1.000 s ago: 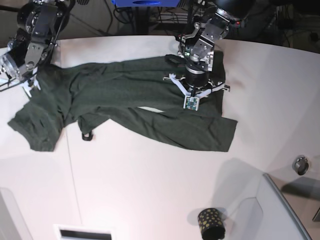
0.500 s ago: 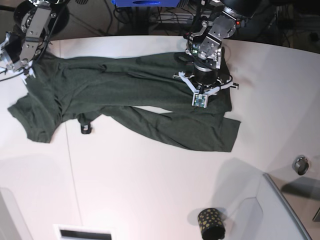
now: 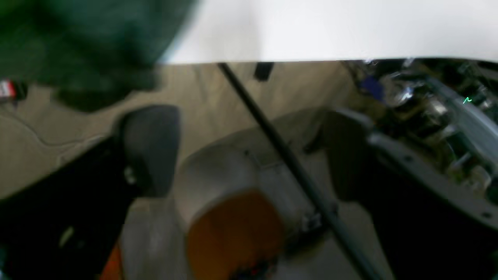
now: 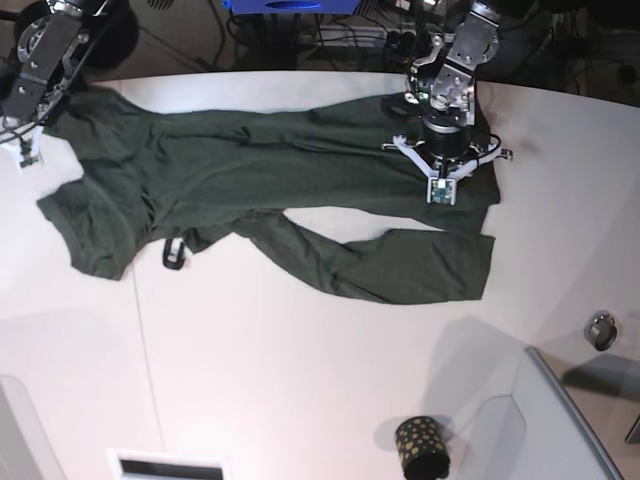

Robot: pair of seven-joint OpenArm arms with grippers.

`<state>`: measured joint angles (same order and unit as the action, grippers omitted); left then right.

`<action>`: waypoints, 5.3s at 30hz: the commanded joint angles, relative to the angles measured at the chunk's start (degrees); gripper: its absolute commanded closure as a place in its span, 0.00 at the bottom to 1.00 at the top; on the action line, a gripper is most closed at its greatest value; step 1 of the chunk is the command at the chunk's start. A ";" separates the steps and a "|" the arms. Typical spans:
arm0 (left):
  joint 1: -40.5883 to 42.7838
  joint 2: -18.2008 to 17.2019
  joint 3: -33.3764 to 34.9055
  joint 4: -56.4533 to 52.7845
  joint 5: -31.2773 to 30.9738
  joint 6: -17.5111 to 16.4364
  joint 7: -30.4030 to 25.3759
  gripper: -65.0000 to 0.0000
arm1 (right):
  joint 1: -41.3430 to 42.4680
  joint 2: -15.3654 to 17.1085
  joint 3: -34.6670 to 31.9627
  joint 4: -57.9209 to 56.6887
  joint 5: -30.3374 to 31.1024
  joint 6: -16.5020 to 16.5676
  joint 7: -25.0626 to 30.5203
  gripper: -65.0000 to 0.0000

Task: Layout the t-shirt on the table in an organized manner, then fold the t-shirt properly

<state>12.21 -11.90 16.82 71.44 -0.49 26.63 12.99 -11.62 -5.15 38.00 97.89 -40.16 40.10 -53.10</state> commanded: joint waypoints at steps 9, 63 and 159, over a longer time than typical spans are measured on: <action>1.11 -0.01 0.02 0.69 -1.40 -0.57 3.05 1.00 | 2.34 5.81 -16.94 7.30 25.70 -0.10 -0.13 0.35; 2.17 -0.10 -0.60 0.25 -2.01 -0.48 3.05 1.00 | 35.31 10.82 -36.99 -44.83 26.49 -0.10 16.75 0.76; 4.72 -0.36 -0.60 3.07 -1.49 -0.48 3.49 1.00 | 22.30 -1.75 -69.16 -25.93 43.72 -0.10 5.76 0.26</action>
<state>16.27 -12.12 16.10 74.56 -0.30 27.09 13.54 9.34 -6.20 -31.03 71.20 2.83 39.92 -48.29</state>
